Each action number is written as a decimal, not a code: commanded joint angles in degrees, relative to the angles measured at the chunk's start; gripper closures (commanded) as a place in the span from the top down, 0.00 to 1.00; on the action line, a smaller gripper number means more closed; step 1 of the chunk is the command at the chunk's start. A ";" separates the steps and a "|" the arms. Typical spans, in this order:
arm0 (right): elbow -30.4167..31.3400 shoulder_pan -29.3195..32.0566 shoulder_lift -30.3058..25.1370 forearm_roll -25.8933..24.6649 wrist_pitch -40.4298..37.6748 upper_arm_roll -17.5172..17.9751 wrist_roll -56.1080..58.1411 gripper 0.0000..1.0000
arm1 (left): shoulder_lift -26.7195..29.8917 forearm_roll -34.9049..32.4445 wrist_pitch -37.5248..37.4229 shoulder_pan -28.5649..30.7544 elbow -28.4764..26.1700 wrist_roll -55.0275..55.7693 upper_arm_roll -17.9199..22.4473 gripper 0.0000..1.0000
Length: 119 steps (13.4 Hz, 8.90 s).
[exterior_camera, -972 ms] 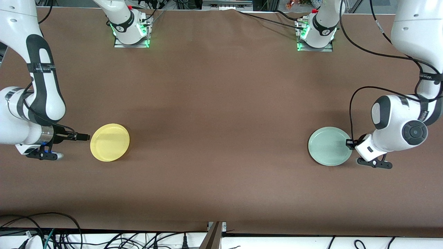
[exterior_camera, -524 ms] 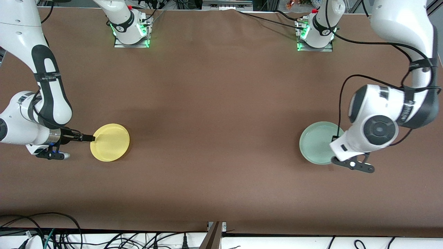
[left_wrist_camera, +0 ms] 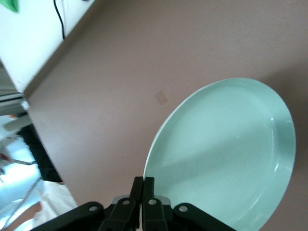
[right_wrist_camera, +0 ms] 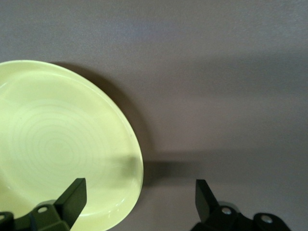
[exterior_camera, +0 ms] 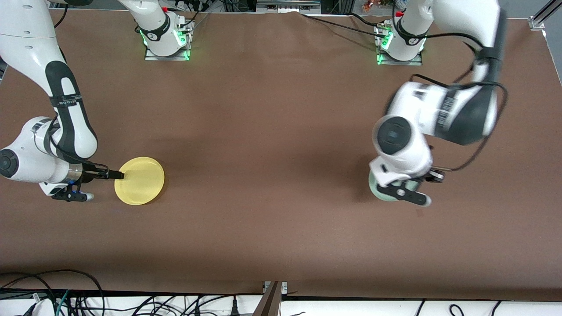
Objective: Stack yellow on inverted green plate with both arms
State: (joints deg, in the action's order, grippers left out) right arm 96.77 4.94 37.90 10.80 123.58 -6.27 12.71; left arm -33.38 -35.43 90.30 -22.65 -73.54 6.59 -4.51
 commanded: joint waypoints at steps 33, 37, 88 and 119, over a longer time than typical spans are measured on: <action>-5.00 1.74 -1.77 5.46 -6.75 0.91 9.00 0.00 | -24.37 -34.09 -1.44 -44.22 4.29 49.11 3.02 1.00; -15.36 2.00 -2.13 5.46 -20.71 0.30 9.00 0.00 | -24.81 -26.81 -2.06 -47.30 4.29 62.10 2.67 1.00; 4.40 -33.43 -2.39 8.71 16.69 13.58 -43.74 1.00 | 30.74 34.91 1.02 17.03 -17.07 -3.95 9.08 1.00; -14.17 -9.34 -34.02 -12.73 -45.97 3.55 -12.44 1.00 | 29.95 34.99 -0.03 16.76 -14.96 -3.07 8.47 1.00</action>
State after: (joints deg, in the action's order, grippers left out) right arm 76.44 -6.55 7.79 -1.03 75.86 -4.78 -0.27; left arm -3.20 -1.13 90.82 -5.86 -89.69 3.39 4.03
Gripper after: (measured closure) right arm 0.000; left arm 0.000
